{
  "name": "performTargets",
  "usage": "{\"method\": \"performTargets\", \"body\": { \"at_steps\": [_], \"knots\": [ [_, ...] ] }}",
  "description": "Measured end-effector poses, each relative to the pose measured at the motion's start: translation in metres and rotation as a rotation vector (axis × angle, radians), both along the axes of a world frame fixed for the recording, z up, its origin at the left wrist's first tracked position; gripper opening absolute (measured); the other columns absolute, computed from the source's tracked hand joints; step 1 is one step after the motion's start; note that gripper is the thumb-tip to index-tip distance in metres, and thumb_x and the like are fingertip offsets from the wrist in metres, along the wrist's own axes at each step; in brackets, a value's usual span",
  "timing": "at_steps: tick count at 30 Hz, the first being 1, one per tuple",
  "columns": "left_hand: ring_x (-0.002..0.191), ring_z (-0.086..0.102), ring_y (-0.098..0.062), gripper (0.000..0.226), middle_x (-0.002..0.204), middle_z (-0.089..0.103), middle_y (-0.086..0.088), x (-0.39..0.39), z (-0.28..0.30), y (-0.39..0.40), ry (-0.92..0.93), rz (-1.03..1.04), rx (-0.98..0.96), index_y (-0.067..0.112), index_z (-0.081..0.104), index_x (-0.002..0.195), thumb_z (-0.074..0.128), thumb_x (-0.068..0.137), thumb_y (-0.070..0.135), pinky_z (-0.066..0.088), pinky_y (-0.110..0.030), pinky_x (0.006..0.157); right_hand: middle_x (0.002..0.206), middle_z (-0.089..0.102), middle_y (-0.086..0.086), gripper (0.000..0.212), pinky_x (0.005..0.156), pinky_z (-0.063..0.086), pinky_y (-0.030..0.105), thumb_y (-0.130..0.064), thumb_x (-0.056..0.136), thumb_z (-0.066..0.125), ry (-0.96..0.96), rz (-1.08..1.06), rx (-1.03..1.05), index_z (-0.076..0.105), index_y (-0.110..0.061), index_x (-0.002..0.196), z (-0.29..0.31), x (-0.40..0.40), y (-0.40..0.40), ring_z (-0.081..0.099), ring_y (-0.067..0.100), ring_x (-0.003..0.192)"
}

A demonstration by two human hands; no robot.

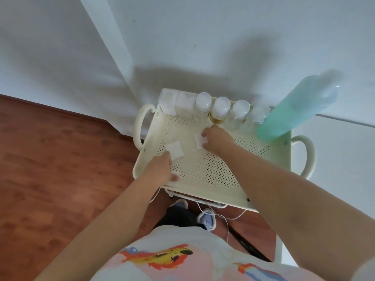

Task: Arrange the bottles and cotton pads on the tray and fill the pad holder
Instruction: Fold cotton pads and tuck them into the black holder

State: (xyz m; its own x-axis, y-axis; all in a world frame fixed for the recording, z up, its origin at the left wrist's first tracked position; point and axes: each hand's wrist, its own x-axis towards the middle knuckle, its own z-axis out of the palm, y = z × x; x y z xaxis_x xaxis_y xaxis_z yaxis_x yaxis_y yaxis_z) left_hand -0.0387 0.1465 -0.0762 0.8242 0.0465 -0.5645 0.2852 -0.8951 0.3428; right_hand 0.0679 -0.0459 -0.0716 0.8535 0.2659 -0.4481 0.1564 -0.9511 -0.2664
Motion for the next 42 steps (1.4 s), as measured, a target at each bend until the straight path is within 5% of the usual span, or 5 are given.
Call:
{"method": "performTargets", "body": {
  "at_steps": [7, 13, 21, 32, 42],
  "knots": [
    [0.079, 0.056, -0.013, 0.019, 0.085, 0.056, 0.006, -0.003, 0.000, -0.002, -0.016, -0.139, -0.013, 0.022, 0.057, 0.077, 0.075, 0.076, 0.029, 0.038, -0.024, 0.066, 0.093, 0.061, 0.004, 0.012, 0.070, 0.053, 0.033, -0.008, 0.078, 0.063, 0.055, 0.013, 0.058, 0.060, -0.013, 0.087, 0.011, -0.009, -0.005, 0.058, 0.023, 0.084],
    [0.068, 0.054, -0.012, 0.025, 0.074, 0.058, 0.007, 0.000, 0.013, -0.014, -0.094, -0.046, -0.229, 0.025, 0.048, 0.072, 0.071, 0.080, 0.030, 0.038, -0.024, 0.060, 0.078, 0.052, -0.003, 0.032, 0.054, 0.045, 0.024, -0.003, 0.071, 0.065, 0.072, -0.219, 0.506, 0.057, -0.025, 0.094, 0.056, -0.027, -0.043, 0.051, 0.013, 0.064],
    [0.067, 0.051, -0.012, 0.030, 0.077, 0.053, 0.006, 0.024, 0.044, -0.063, -0.144, 0.143, -0.551, 0.024, 0.053, 0.079, 0.077, 0.071, 0.039, 0.043, -0.024, 0.055, 0.100, 0.071, 0.016, 0.021, 0.077, 0.057, 0.024, -0.003, 0.083, 0.069, 0.167, -0.744, 1.049, 0.074, -0.017, 0.098, 0.119, -0.114, -0.145, 0.070, 0.019, 0.084],
    [0.082, 0.062, -0.022, 0.017, 0.095, 0.073, 0.009, 0.026, 0.086, -0.143, -0.086, 0.015, -0.782, 0.033, 0.067, 0.082, 0.064, 0.089, 0.019, 0.048, -0.035, 0.067, 0.068, 0.070, -0.008, 0.010, 0.061, 0.042, 0.020, -0.031, 0.080, 0.075, -0.070, -1.046, 0.759, 0.075, -0.027, 0.071, 0.114, -0.182, -0.176, 0.061, 0.004, 0.058],
    [0.092, 0.067, -0.031, 0.021, 0.099, 0.067, 0.006, 0.022, 0.106, -0.170, -0.094, -0.076, -0.910, 0.033, 0.065, 0.085, 0.071, 0.079, 0.014, 0.055, -0.047, 0.081, 0.086, 0.050, -0.012, 0.011, 0.066, 0.036, 0.026, -0.043, 0.076, 0.067, -0.241, -0.806, 0.225, 0.068, -0.034, 0.081, 0.098, -0.184, -0.170, 0.049, 0.012, 0.087]
  ]
}}
